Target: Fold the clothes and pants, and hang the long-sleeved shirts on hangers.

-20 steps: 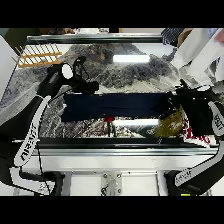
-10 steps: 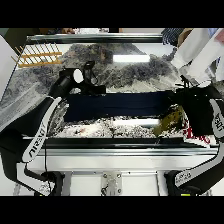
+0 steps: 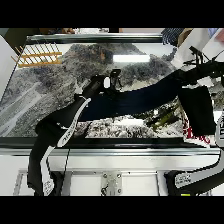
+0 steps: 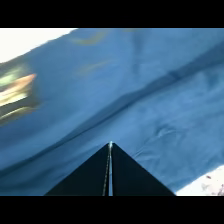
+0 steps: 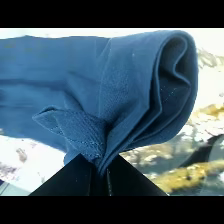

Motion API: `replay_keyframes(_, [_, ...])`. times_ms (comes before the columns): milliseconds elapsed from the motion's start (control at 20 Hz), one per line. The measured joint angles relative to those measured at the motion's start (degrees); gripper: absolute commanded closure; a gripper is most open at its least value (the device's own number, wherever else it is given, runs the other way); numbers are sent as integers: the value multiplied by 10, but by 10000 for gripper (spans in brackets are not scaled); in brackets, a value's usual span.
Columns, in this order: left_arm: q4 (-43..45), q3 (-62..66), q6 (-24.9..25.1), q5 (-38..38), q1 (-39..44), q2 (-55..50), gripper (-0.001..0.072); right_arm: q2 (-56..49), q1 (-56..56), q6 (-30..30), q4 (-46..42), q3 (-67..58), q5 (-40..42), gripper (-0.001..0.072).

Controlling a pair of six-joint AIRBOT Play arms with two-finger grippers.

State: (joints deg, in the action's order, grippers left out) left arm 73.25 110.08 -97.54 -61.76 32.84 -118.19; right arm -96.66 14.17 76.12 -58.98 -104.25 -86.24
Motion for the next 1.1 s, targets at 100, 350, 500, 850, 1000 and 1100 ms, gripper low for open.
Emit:
replay_keyframes(100, [0,38,0,-9,14,-32,699,11,-25,14,-3,-23,-9,695])
replay_keyframes(350, [-4,55,0,-17,30,-64,699,25,-86,35,-6,-57,-21,695])
replay_keyframes(500, [-18,51,0,-14,32,-68,699,27,-116,47,-6,-70,-23,695])
replay_keyframes(850, [-26,66,1,-27,23,-69,699,29,-166,91,-4,-82,-25,695])
replay_keyframes(1000, [-26,81,1,-25,-4,-50,699,29,-189,116,-4,-83,-24,695])
replay_keyframes(1100, [-26,80,1,-26,-29,-31,699,29,-207,135,-4,-83,-15,695])
